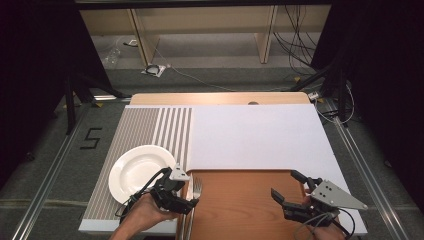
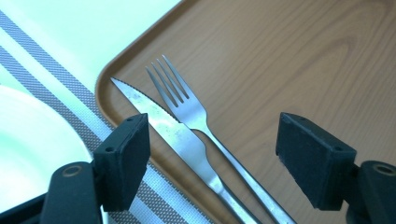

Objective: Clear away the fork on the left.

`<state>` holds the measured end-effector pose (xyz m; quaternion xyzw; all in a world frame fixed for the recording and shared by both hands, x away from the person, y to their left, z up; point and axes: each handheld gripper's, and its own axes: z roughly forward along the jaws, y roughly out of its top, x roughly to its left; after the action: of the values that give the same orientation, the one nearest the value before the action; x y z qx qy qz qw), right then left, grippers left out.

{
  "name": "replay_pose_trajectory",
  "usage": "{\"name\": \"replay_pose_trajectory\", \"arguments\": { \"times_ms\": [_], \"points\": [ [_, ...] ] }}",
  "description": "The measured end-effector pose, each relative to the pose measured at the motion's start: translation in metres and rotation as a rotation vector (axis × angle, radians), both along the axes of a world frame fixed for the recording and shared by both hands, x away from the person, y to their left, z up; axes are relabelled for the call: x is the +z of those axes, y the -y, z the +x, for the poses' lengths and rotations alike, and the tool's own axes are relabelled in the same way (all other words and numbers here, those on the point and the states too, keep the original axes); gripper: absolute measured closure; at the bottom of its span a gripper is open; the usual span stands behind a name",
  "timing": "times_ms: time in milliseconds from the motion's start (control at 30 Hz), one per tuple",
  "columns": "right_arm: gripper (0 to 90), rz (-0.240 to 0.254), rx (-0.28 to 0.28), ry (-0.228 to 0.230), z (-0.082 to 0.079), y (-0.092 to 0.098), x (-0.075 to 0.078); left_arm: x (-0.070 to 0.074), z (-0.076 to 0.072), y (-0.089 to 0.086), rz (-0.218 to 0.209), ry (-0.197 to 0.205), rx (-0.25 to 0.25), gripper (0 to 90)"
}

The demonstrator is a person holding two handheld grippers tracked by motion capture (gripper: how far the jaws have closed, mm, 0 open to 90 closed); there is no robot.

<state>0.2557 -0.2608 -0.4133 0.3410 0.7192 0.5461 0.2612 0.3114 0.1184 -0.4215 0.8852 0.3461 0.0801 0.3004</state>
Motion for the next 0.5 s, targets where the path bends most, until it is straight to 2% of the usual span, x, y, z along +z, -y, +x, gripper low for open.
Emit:
{"name": "replay_pose_trajectory", "arguments": {
  "times_ms": [500],
  "points": [
    [18.4,0.000,-0.001,-0.002,0.000,0.000,0.000,0.003,-0.001,-0.018,-0.039,0.021,0.062,20.4]
  ]
}}
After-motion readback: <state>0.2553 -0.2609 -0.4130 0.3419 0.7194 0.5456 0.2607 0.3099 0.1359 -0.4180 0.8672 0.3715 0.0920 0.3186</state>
